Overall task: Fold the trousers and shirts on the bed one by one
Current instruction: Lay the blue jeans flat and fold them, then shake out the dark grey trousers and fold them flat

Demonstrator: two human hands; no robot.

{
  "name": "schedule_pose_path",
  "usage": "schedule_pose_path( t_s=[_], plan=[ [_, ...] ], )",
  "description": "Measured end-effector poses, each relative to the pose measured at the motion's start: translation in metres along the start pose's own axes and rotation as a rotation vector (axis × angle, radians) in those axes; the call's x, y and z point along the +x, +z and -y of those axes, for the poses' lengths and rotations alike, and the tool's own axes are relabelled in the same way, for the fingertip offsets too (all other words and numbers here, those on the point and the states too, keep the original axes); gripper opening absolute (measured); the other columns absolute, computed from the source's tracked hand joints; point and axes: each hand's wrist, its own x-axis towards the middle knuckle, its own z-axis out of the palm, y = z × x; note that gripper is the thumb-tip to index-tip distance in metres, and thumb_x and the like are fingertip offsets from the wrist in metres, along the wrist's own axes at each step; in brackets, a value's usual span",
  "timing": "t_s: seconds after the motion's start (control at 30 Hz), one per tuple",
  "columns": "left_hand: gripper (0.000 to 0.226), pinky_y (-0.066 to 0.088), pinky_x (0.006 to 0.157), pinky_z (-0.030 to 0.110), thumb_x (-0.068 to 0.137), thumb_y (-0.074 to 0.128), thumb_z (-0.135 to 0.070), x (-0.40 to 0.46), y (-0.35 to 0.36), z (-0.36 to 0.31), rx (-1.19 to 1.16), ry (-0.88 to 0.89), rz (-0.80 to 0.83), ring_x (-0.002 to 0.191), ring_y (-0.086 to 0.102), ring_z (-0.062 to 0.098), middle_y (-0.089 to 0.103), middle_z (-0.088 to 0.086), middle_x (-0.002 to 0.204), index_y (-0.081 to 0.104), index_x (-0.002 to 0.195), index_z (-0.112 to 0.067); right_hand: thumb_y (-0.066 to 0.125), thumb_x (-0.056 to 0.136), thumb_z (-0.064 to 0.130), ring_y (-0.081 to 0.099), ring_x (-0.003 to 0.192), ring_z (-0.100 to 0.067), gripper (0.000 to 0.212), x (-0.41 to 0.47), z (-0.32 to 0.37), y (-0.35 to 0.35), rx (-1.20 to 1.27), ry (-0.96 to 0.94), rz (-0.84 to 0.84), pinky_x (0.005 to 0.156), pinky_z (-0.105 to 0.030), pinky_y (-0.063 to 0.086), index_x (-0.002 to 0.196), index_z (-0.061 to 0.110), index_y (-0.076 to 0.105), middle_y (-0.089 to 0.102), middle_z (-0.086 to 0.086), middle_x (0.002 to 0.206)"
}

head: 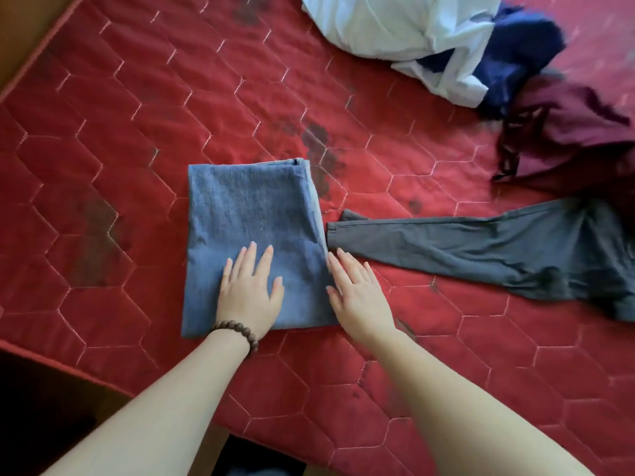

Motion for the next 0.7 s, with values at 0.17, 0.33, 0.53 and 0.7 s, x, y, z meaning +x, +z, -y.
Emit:
schedule_pose_path(
  t_s=[0.17, 0.33, 0.53, 0.7],
  plan=[
    [0.06, 0.013, 0.119, 0.038, 0.094, 0.049, -0.031, -0.001, 0.005, -0.127, -0.163, 0.132, 0.074, 0.144, 0.024, 0.022, 0.031, 0.008, 0.154, 0.029, 0.149, -0.021, 0.047, 0.098, 0.024, 0.024, 0.144, -0.018, 0.053, -0.073, -0.087, -0.06, 0.045, 0.2, -0.11, 0.119, -0.031, 0.007, 0.148, 0.017, 0.032, 0.03, -0.004, 0.155],
    [0.06, 0.011, 0.119, 0.036, 0.095, 0.045, -0.035, -0.023, 0.043, -0.264, -0.117, 0.23, 0.097, 0.147, 0.013, 0.018, 0.025, 0.005, 0.157, 0.024, 0.15, -0.024, 0.051, 0.096, 0.022, 0.028, 0.142, -0.02, 0.05, -0.147, -0.199, -0.114, 0.082, 0.324, -0.22, 0.12, -0.034, 0.011, 0.144, 0.014, 0.041, 0.035, -0.006, 0.152],
    [0.06, 0.01, 0.119, 0.039, 0.094, 0.048, -0.037, -0.063, 0.095, -0.423, -0.076, 0.256, 0.064, 0.147, 0.01, 0.019, 0.023, 0.004, 0.157, 0.029, 0.149, -0.023, 0.052, 0.096, 0.021, 0.026, 0.143, -0.022, 0.049, -0.228, -0.335, -0.169, 0.125, 0.394, -0.264, 0.119, -0.039, 0.013, 0.143, 0.013, 0.042, 0.034, -0.007, 0.153],
    [0.06, 0.008, 0.119, 0.04, 0.093, 0.048, -0.038, -0.081, 0.135, -0.525, -0.035, 0.306, 0.08, 0.147, 0.01, 0.018, 0.023, 0.002, 0.158, 0.031, 0.148, -0.024, 0.055, 0.094, 0.018, 0.029, 0.142, -0.026, 0.048, -0.27, -0.428, -0.205, 0.114, 0.449, -0.297, 0.119, -0.043, 0.015, 0.14, 0.01, 0.047, 0.036, -0.012, 0.151]
  ],
)
